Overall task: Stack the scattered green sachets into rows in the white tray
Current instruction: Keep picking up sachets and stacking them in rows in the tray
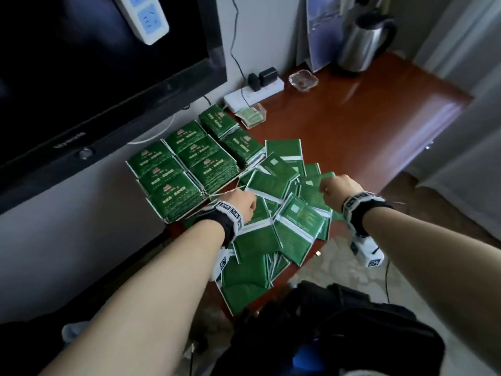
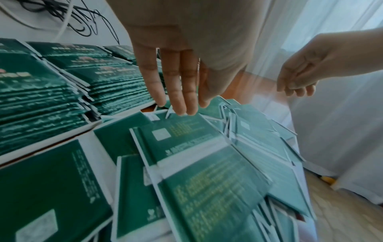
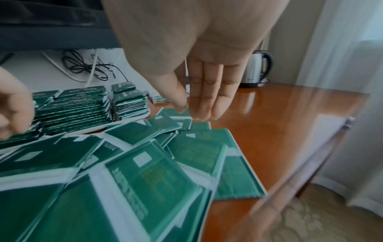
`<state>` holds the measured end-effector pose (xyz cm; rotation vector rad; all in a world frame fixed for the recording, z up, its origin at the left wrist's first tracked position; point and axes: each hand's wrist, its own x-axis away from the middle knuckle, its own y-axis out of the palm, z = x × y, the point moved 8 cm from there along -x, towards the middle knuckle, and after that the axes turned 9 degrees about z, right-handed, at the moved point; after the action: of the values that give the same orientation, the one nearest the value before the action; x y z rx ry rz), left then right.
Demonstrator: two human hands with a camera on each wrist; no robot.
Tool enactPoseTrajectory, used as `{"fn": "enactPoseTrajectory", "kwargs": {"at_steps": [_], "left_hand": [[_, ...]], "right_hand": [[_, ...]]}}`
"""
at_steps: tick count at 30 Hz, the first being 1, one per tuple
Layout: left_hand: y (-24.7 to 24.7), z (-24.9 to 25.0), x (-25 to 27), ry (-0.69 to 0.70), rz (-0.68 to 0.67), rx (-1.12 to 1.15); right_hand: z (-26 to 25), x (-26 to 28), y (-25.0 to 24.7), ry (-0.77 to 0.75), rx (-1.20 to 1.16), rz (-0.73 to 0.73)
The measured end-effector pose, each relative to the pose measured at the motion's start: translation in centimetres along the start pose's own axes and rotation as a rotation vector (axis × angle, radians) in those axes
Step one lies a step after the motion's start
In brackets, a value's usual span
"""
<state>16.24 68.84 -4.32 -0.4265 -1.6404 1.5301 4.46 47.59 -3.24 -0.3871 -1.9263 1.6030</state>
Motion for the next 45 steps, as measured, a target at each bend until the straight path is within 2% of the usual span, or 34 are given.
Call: {"fn": "enactPoseTrajectory", "kwargs": {"at_steps": [6, 13, 19, 24, 28, 32, 37, 45], "left_hand": [[2.2, 2.5, 0.0, 0.062, -0.047, -0.005], [2.5, 2.4, -2.0, 0.034, -0.054, 0.023], [0.9, 2.4, -6.4, 0.024, -0.023, -0.008], [-0.3, 3.1, -12.1, 0.101, -0.032, -0.097], [-0.8, 4.6, -16.4, 0.208, -0.025, -0.146], [0.7, 6.5, -19.7, 0.331, -0.14, -0.293], [2.1, 8.2, -21.5, 0.431, -0.13, -0.392], [2.6, 7.4, -22.4, 0.43, -0.072, -0.38]], "right_hand": [[2.5, 3.8, 3.2, 0.093, -0.012, -0.054], [0.6, 2.1, 6.2, 0.006, -0.11, -0.106], [-1.1, -0.4, 8.0, -0.002, -0.207, -0.171], [-1.1, -1.7, 9.3, -0.032, -0.166, -0.252], [-0.7, -2.6, 10.6, -0.007, -0.193, -0.25], [-0.4, -3.6, 11.1, 0.003, -0.212, -0.279], [-0.2, -3.7, 11.7, 0.009, -0.243, -0.281], [-0.2, -3.7, 11.5, 0.019, -0.231, -0.287]]}}
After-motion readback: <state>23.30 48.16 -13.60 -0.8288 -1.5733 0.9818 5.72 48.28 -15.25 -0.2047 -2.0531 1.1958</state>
